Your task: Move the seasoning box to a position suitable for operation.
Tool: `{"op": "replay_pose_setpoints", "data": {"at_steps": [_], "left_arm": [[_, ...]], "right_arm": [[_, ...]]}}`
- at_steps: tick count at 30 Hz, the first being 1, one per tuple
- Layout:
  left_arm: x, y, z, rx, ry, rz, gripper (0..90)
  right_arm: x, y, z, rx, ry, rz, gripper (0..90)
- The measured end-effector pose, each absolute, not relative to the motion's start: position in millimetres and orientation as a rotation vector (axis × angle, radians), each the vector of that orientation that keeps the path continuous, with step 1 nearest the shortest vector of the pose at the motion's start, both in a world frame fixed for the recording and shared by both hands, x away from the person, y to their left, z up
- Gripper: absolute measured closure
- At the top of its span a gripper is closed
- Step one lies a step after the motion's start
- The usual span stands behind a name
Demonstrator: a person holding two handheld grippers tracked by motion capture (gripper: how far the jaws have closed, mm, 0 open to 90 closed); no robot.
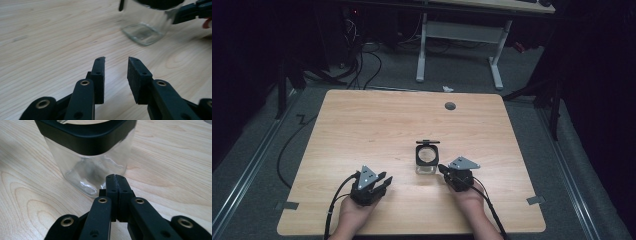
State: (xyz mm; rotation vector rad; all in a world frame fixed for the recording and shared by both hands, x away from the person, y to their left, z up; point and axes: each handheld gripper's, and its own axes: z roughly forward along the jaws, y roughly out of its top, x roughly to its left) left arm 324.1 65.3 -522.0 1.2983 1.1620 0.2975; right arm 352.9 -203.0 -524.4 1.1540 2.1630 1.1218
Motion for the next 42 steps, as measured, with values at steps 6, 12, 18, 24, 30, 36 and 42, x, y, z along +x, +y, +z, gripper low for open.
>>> {"op": "replay_pose_setpoints", "data": {"at_steps": [6, 12, 18, 24, 30, 36, 42], "left_arm": [[322, 39, -517, 1.309, 1.117, 0.251, 73.9], [320, 37, -520, 1.3, 1.123, 0.244, 73.7], [320, 45, -524, 1.293, 1.141, 0.245, 74.6], [318, 45, -523, 1.29, 1.133, 0.246, 75.3], [319, 41, -525, 1.294, 1.134, 0.248, 75.2], [319, 39, -526, 1.302, 1.134, 0.253, 74.2], [321, 40, -526, 1.301, 1.147, 0.255, 71.3]], "right_arm": [[356, -222, -496, 1.198, 2.022, 1.241, 90.0], [381, -209, -459, 1.17, 1.92, 1.322, 90.0], [372, -191, -468, 1.123, 2.012, 1.317, 90.0], [359, -188, -474, 1.09, 2.02, 1.292, 90.0], [351, -200, -465, 1.061, 1.997, 1.269, 90.0], [346, -220, -474, 1.115, 1.978, 1.252, 89.3], [339, -239, -488, 1.178, 1.973, 1.206, 82.8]]}}
